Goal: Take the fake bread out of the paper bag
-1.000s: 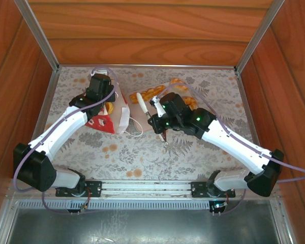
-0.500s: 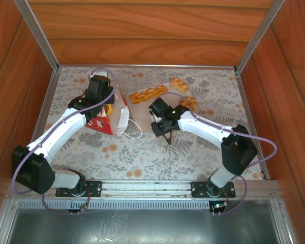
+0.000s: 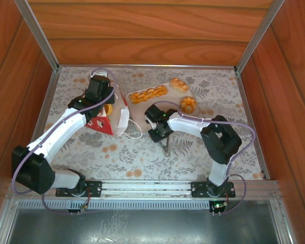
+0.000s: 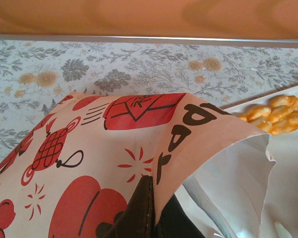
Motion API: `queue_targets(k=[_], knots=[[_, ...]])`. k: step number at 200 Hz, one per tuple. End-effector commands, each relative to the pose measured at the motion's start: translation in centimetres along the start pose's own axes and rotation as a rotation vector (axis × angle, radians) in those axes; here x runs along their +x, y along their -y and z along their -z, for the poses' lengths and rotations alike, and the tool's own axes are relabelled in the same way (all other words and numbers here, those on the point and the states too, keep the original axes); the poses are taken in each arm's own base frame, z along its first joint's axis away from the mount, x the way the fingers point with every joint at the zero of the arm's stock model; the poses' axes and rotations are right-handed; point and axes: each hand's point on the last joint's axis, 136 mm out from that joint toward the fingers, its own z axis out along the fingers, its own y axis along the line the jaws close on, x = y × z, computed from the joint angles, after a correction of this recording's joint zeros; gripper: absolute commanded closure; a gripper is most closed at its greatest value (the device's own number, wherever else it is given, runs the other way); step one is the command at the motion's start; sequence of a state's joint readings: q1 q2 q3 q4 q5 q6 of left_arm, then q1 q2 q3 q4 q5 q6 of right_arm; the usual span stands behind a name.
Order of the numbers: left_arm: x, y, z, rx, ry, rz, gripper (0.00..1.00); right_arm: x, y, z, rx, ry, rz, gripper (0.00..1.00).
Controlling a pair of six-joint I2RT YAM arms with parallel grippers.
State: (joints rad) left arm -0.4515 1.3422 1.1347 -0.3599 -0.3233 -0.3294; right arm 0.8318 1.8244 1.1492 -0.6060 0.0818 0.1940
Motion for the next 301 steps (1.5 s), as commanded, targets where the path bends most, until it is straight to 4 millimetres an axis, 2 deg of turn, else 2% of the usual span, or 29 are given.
queue_targets(k=[1,26,60,68,71,99,111,116,120,146,173,215,241,247,252,301], knots=[[-0.7,0.0,0.5,0.015,0.019,0.012,1.00,0.3,-0.2,0.1,-0.012,-0.001,0.004,0.63],[-0.7,0.1,0.5,0.017,0.019,0.013,1.00,-0.1,0.0,1.8,-0.003,0.038,-0.017,0.51],[-0.9,0.1,0.7,0.022,0.025,0.017,1.00,-1.8,-0.3,5.5,-0.015,0.123,-0.030,0.41],[-1.0,0.1,0.7,0.025,0.027,0.017,1.00,-1.9,-0.4,5.8,-0.019,0.130,-0.033,0.38],[-1.0,0.1,0.8,0.025,0.027,0.018,1.00,-2.1,-0.5,6.8,-0.026,0.159,-0.033,0.37],[-1.2,0.2,1.0,0.030,0.033,0.022,1.00,-1.0,0.4,7.6,0.000,0.180,-0.092,0.23],[-1.3,0.2,1.0,0.032,0.035,0.024,1.00,0.0,1.1,7.4,0.030,0.166,-0.150,0.15],[-1.2,0.2,1.0,0.031,0.033,0.024,1.00,0.4,1.3,7.4,0.038,0.160,-0.173,0.03],[-1.2,0.2,1.1,0.032,0.035,0.026,1.00,0.7,1.4,7.4,0.042,0.155,-0.191,0.00],[-1.1,0.2,1.0,0.031,0.031,0.030,1.00,2.5,1.7,6.2,0.042,0.142,-0.326,0.00],[-1.0,0.2,0.9,0.032,0.029,0.033,1.00,3.4,0.9,4.4,0.034,0.157,-0.360,0.00],[-0.9,0.2,0.9,0.033,0.025,0.035,1.00,3.6,0.7,1.4,0.086,0.122,-0.362,0.00],[-0.8,0.3,0.7,0.036,0.022,0.038,1.00,3.0,1.2,0.5,0.112,0.149,-0.372,0.00],[-0.8,0.4,0.7,0.039,0.022,0.035,1.00,2.8,1.2,0.5,0.113,0.161,-0.373,0.01],[-0.9,0.4,0.7,0.039,0.023,0.037,1.00,3.2,1.4,-0.5,0.130,0.137,-0.373,0.02],[-1.1,0.7,0.7,0.051,0.023,0.039,1.00,3.8,1.5,-2.5,0.133,0.126,-0.379,0.09]])
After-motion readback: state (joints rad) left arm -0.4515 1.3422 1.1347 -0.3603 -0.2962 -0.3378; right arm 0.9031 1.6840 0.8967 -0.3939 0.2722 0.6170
